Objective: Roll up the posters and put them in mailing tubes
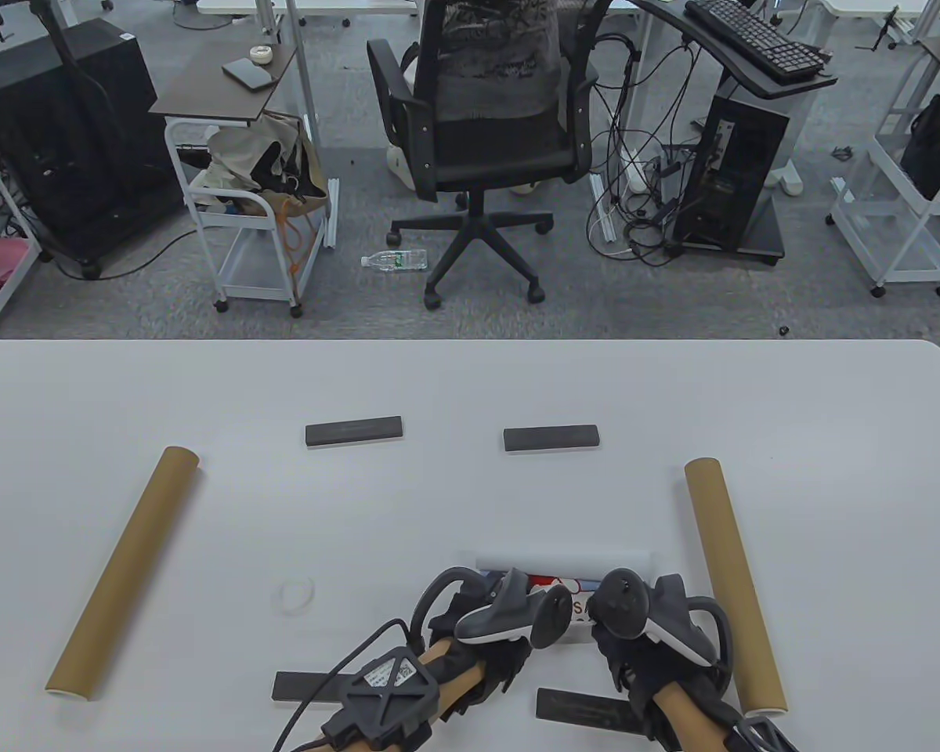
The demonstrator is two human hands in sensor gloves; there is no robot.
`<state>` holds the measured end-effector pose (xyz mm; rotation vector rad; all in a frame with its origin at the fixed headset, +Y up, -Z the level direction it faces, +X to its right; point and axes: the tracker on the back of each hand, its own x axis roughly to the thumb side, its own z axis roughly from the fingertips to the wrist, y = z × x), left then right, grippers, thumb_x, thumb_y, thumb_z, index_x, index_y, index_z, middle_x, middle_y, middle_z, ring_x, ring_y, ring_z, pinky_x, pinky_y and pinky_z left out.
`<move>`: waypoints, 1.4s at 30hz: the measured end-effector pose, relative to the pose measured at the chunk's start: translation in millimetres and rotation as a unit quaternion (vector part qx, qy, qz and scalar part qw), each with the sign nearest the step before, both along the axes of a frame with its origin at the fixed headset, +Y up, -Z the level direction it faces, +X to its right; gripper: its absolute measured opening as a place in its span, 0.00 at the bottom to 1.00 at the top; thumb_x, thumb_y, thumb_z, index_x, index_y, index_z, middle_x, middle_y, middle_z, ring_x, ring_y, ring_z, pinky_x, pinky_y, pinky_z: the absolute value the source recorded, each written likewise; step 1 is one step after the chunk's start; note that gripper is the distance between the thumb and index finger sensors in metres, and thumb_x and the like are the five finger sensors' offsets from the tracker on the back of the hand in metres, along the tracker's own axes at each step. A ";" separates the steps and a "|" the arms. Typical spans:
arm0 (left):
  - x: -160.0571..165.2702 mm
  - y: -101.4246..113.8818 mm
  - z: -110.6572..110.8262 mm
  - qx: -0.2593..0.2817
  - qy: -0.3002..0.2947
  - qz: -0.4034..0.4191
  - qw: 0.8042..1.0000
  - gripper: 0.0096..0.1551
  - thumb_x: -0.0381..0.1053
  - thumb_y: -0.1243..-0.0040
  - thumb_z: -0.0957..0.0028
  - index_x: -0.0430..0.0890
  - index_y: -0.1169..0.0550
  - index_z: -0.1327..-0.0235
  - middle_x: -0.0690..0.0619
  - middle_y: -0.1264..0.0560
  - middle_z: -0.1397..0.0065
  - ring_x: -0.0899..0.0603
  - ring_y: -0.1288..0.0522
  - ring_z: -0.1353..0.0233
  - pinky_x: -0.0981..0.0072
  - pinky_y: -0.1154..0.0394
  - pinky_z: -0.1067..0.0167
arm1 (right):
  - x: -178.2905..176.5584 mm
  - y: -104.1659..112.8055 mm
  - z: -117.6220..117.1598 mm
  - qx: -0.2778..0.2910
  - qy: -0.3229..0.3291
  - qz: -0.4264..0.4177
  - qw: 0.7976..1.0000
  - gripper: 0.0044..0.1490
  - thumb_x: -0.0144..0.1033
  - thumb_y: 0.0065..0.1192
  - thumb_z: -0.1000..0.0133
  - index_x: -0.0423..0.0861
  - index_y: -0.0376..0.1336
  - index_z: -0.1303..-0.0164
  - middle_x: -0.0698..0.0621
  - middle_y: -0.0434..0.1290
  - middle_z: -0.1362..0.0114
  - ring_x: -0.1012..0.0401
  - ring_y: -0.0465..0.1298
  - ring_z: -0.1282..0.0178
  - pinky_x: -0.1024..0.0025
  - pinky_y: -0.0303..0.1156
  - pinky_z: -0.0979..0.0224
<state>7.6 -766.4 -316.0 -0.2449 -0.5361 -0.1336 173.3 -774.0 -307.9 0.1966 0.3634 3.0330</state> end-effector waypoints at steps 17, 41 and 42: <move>4.4 -3.9 2.2 0.044 -0.017 -0.028 0.999 0.26 0.60 0.40 0.54 0.63 0.28 0.40 0.51 0.31 0.23 0.40 0.26 0.26 0.41 0.30 0.32 | -3.2 -1.3 -0.8 -0.011 0.021 0.003 1.000 0.26 0.38 0.66 0.48 0.47 0.64 0.40 0.42 0.65 0.37 0.40 0.63 0.32 0.34 0.60 0.30; 3.2 -3.5 -0.4 0.057 -0.009 -0.027 0.998 0.24 0.61 0.44 0.53 0.65 0.28 0.42 0.54 0.29 0.25 0.42 0.22 0.31 0.44 0.26 0.35 | -5.1 -2.0 0.3 -0.012 0.031 0.019 0.999 0.30 0.40 0.68 0.48 0.49 0.60 0.37 0.43 0.58 0.27 0.43 0.63 0.31 0.37 0.61 0.29; 3.0 -3.7 -0.9 0.050 -0.008 -0.027 0.998 0.24 0.61 0.44 0.53 0.64 0.27 0.41 0.52 0.29 0.25 0.42 0.22 0.30 0.44 0.27 0.35 | -5.3 -2.4 -0.6 -0.015 0.030 0.021 0.999 0.29 0.40 0.66 0.47 0.50 0.60 0.37 0.43 0.58 0.27 0.43 0.62 0.31 0.37 0.61 0.29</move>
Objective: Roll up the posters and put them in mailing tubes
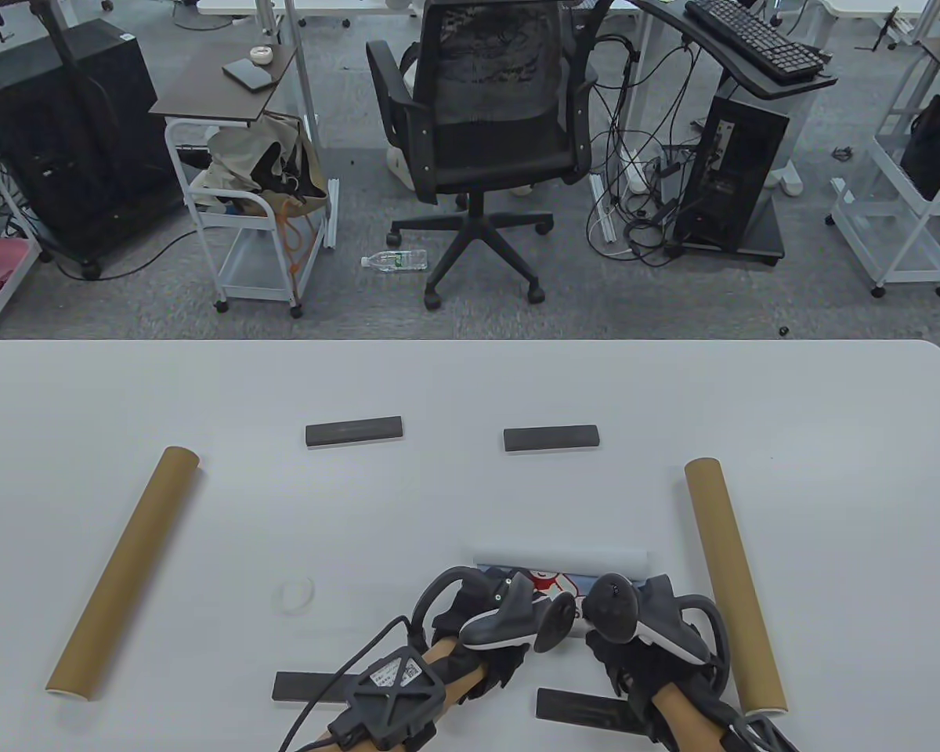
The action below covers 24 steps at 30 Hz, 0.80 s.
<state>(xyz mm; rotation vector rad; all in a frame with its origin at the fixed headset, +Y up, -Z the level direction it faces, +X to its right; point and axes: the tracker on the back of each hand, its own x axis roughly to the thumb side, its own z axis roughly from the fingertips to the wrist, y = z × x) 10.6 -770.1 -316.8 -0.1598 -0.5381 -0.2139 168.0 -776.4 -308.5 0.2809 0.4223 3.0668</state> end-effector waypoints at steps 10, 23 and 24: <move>-1.3 2.7 -0.9 -0.050 0.008 0.012 0.999 0.22 0.58 0.43 0.53 0.61 0.25 0.44 0.52 0.34 0.21 0.38 0.32 0.21 0.39 0.33 0.30 | 3.5 2.9 0.5 -0.007 0.000 -0.018 1.000 0.29 0.39 0.66 0.48 0.49 0.60 0.36 0.42 0.58 0.27 0.42 0.62 0.31 0.37 0.60 0.29; -2.9 -1.0 -4.3 -0.055 0.013 0.001 0.998 0.27 0.61 0.41 0.53 0.63 0.32 0.39 0.52 0.39 0.19 0.39 0.33 0.21 0.39 0.34 0.29 | 5.3 6.9 0.4 -0.013 -0.003 -0.029 0.999 0.30 0.37 0.64 0.47 0.52 0.60 0.32 0.40 0.58 0.26 0.41 0.62 0.31 0.37 0.61 0.30; -2.9 -0.5 -4.1 -0.050 0.013 0.002 0.999 0.26 0.59 0.42 0.53 0.62 0.30 0.40 0.52 0.38 0.20 0.39 0.32 0.21 0.39 0.34 0.30 | 5.5 7.5 1.1 -0.011 0.000 -0.028 1.000 0.32 0.37 0.65 0.47 0.52 0.58 0.32 0.41 0.56 0.25 0.41 0.61 0.30 0.37 0.60 0.29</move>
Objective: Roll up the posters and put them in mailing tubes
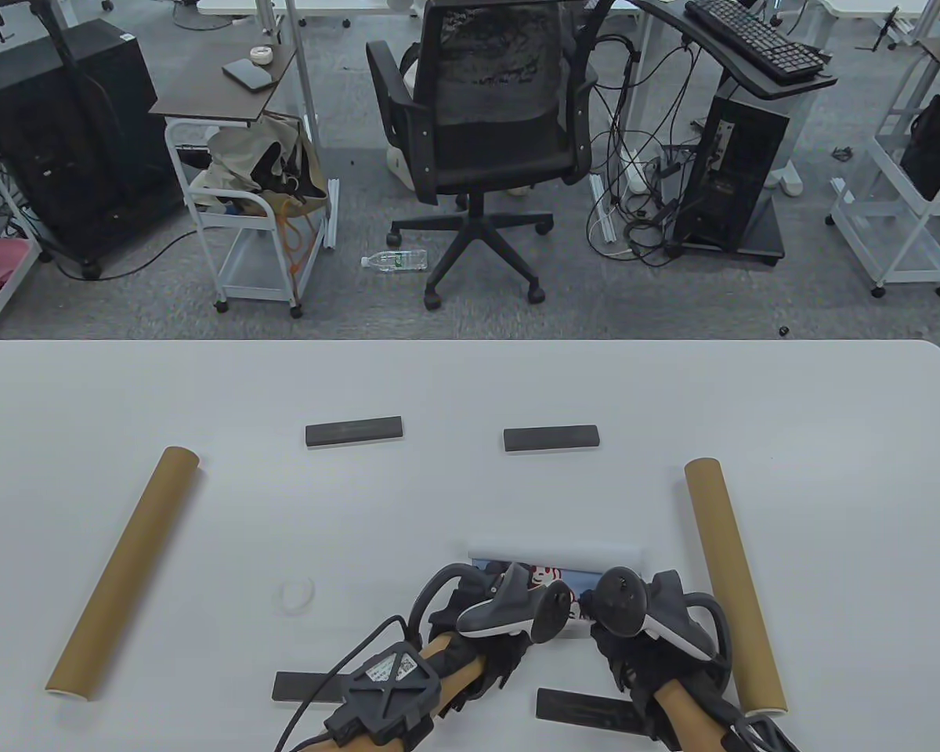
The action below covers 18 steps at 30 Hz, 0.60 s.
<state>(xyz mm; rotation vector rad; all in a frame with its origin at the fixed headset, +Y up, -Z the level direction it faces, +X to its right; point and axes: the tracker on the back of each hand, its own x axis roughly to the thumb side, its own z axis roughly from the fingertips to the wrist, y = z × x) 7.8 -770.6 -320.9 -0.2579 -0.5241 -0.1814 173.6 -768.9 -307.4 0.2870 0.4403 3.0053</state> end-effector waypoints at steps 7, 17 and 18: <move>-3.1 3.2 -1.4 -0.004 0.009 0.005 1.000 0.24 0.58 0.44 0.52 0.61 0.27 0.41 0.52 0.36 0.20 0.38 0.32 0.22 0.39 0.33 0.30 | -1.6 5.3 1.7 -0.006 0.012 0.004 1.000 0.27 0.34 0.65 0.47 0.48 0.64 0.36 0.41 0.63 0.28 0.41 0.64 0.29 0.35 0.61 0.30; -7.2 -1.5 -2.7 -0.010 0.014 -0.004 1.000 0.29 0.61 0.44 0.52 0.63 0.34 0.36 0.51 0.40 0.19 0.38 0.34 0.21 0.40 0.34 0.29 | -6.5 -2.1 3.3 -0.058 0.009 0.044 0.997 0.34 0.36 0.61 0.45 0.52 0.53 0.29 0.41 0.49 0.21 0.40 0.52 0.23 0.34 0.56 0.27; -6.8 -1.1 -2.4 0.002 0.009 -0.001 1.000 0.27 0.60 0.44 0.52 0.63 0.33 0.38 0.51 0.38 0.20 0.38 0.33 0.22 0.40 0.34 0.30 | -6.6 -3.0 3.2 -0.066 0.009 0.046 0.997 0.36 0.37 0.61 0.45 0.52 0.51 0.28 0.41 0.47 0.21 0.40 0.51 0.23 0.34 0.55 0.27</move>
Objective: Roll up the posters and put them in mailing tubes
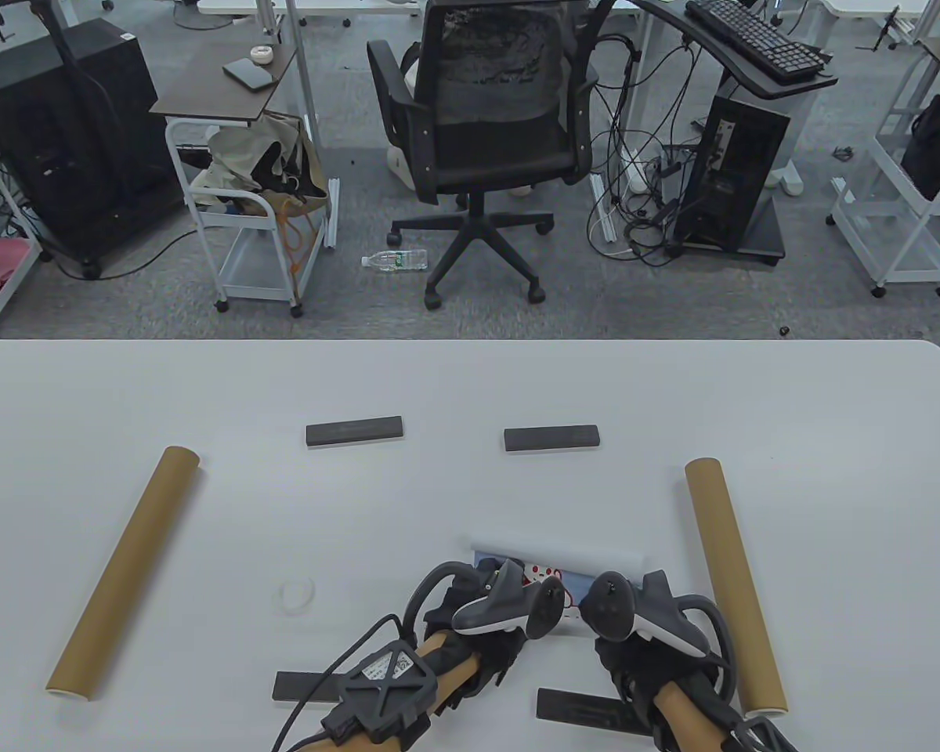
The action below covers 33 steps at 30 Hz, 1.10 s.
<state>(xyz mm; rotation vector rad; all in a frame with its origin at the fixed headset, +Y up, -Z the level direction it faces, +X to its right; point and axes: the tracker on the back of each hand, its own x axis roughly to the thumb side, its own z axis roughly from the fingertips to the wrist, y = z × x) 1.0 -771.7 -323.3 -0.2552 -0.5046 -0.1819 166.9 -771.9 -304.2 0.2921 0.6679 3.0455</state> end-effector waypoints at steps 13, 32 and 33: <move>0.5 -1.8 0.2 -0.019 0.014 -0.011 1.000 0.31 0.60 0.46 0.51 0.59 0.37 0.34 0.51 0.41 0.19 0.38 0.35 0.21 0.40 0.35 0.29 | -8.9 1.9 4.5 0.013 0.011 -0.006 1.000 0.36 0.38 0.61 0.45 0.47 0.52 0.28 0.40 0.50 0.21 0.40 0.53 0.22 0.35 0.57 0.27; -1.6 -0.2 -0.2 0.004 0.013 -0.007 1.000 0.32 0.61 0.44 0.52 0.60 0.37 0.33 0.51 0.39 0.20 0.38 0.33 0.21 0.40 0.34 0.30 | -6.9 -2.1 3.2 -0.002 -0.009 -0.004 1.000 0.41 0.40 0.60 0.45 0.48 0.45 0.26 0.42 0.45 0.20 0.40 0.46 0.19 0.33 0.55 0.27; -1.0 0.1 0.1 0.016 0.014 -0.004 1.000 0.28 0.59 0.44 0.52 0.59 0.34 0.36 0.51 0.38 0.20 0.39 0.32 0.22 0.40 0.33 0.30 | -6.8 -0.1 4.1 0.000 -0.007 -0.007 1.000 0.41 0.40 0.60 0.45 0.49 0.45 0.26 0.41 0.45 0.20 0.40 0.46 0.19 0.33 0.55 0.27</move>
